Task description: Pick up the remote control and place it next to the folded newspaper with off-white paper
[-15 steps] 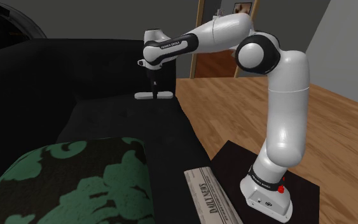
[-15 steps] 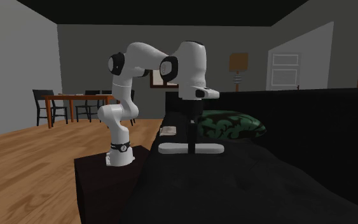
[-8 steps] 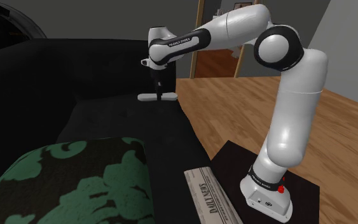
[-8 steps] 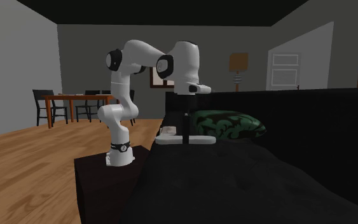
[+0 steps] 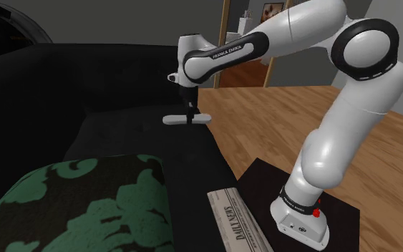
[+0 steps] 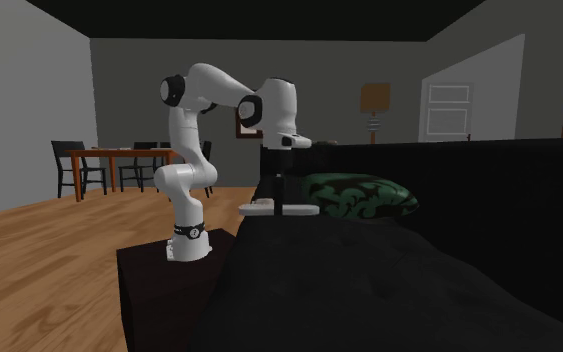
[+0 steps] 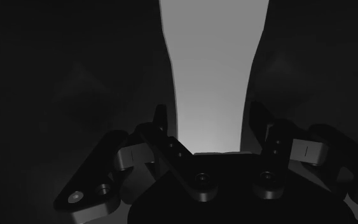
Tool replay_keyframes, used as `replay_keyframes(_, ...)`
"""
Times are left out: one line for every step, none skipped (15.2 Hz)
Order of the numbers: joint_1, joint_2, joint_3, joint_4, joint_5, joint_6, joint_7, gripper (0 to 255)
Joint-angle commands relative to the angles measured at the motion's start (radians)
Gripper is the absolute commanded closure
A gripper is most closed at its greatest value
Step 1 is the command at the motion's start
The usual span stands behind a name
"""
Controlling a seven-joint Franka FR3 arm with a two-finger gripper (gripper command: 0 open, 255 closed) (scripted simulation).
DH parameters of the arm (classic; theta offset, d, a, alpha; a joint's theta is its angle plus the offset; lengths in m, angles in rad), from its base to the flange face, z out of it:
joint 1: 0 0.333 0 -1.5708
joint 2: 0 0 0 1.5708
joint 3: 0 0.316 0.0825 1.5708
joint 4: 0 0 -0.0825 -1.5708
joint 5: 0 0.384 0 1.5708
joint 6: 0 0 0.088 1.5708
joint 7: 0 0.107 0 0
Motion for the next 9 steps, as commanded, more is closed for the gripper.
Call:
replay_keyframes(0.011,-0.074,0.012,-0.074,0.004,0.0,0.021,255)
replay_keyframes(0.017,-0.108,0.019,-0.11,0.008,0.002,0.032,255)
replay_keyframes(0.023,-0.142,0.026,-0.144,0.011,0.002,0.043,255)
replay_keyframes(0.03,-0.176,0.034,-0.178,0.016,0.002,0.055,255)
replay_keyframes(0.037,-0.211,0.042,-0.211,0.021,0.0,0.066,255)
replay_keyframes(0.044,-0.245,0.05,-0.243,0.027,-0.002,0.078,255)
replay_keyframes(0.052,-0.279,0.059,-0.274,0.034,-0.006,0.09,255)
replay_keyframes(0.061,-0.314,0.068,-0.304,0.041,-0.01,0.102,255)
replay_keyframes(0.069,-0.348,0.077,-0.332,0.049,-0.016,0.115,255)
